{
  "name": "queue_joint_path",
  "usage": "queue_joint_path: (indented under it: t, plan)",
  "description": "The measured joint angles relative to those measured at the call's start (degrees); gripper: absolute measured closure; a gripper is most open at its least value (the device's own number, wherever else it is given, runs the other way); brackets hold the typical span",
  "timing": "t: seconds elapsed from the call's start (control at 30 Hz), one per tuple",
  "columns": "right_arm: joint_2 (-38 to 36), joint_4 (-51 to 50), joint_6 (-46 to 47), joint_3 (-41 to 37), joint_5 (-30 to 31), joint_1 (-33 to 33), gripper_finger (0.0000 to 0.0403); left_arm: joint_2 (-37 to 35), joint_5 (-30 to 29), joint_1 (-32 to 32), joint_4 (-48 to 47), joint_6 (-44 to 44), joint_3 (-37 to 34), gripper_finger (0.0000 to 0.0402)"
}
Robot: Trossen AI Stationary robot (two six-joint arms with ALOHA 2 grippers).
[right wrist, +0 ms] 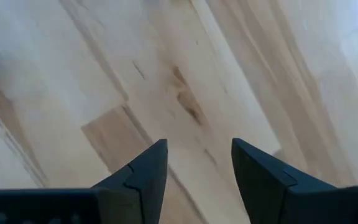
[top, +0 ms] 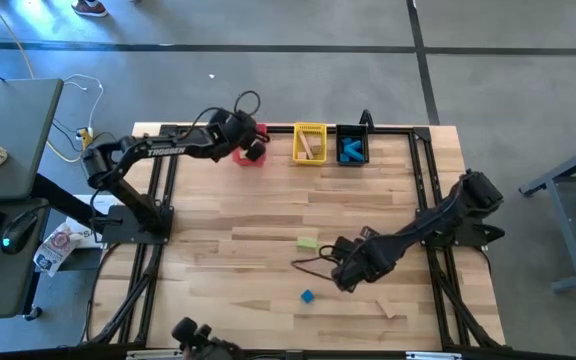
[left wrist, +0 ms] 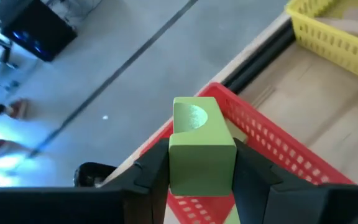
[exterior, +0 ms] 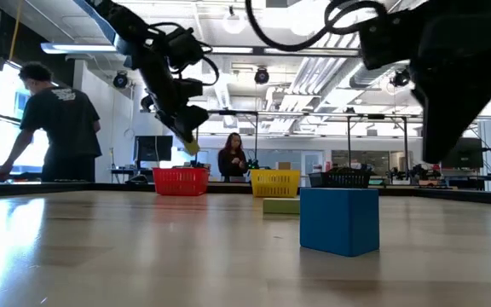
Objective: Sort & place blocks by color
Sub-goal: Put the green block into the red bin
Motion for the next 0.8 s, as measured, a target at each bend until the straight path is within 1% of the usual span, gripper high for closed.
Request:
queue_joint_path:
  t: [0.07, 0.13, 0.2, 0.43, 0.57, 0.8]
  plan:
    - [0.0, -0.4, 2.0, 0.0, 0.0, 0.8, 0.0237, 0.1, 1.9, 1.5, 0.3, -1.6, 0.0, 0.0289]
    - [0.0, -0.5, 3.6, 0.0, 0.4, 1.6, 0.0237, 1.1, 2.4, 2.3, 0.7, -3.4, 0.0, 0.029]
    - [0.0, -0.5, 5.2, 0.0, 1.3, 2.4, 0.0237, 2.5, 2.5, 2.7, 0.4, -4.0, 0.0, 0.029]
    - [0.0, -1.5, 12.7, 0.0, 1.3, 5.5, 0.0237, 6.7, 1.8, 3.0, 0.7, -4.4, 0.0, 0.0289]
    - [0.0, -2.9, 17.6, 0.0, 1.1, 7.7, 0.0237, 6.9, 0.7, 3.0, 0.9, -4.4, 0.0, 0.0289]
    - [0.0, -4.5, 25.1, 0.0, 1.1, 11.1, 0.0237, 6.9, 1.4, 3.2, 0.0, -3.4, 0.0, 0.0284]
